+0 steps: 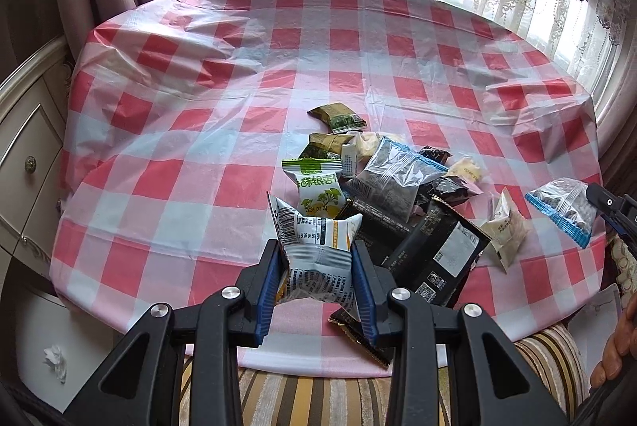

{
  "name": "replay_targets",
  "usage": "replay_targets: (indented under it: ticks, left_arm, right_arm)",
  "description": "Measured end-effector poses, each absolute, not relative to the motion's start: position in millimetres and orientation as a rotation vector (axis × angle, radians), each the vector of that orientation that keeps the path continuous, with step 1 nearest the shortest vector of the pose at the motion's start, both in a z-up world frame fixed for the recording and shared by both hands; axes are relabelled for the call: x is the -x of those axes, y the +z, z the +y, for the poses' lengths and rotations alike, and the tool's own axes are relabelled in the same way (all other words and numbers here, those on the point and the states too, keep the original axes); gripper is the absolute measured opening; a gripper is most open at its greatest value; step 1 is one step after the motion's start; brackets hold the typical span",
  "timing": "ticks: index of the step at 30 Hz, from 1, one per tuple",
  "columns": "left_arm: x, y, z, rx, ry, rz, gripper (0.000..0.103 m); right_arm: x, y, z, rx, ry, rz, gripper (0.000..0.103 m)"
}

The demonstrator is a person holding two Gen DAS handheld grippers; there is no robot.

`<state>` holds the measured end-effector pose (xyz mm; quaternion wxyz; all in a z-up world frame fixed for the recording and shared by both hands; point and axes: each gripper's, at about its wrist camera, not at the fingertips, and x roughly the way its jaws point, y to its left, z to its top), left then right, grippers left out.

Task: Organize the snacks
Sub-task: 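Carry both packets into the white box and open both tools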

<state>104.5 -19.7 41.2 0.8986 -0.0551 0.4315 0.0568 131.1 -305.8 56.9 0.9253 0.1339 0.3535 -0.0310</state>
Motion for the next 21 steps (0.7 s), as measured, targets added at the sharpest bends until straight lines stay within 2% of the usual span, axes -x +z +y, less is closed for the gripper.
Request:
replay_targets:
  ticks: [10,21]
  left_arm:
    - [-98,55,-78,0.067,-0.034,0.884,0.036]
    - [-91,54,-196,-0.006,-0.350,0.949,0.036]
  right_arm:
    - [-84,45,-367,-0.274,-0.195,0.784,0.036]
    - [-24,29,-449,-0.275,-0.388,0.857,0.036]
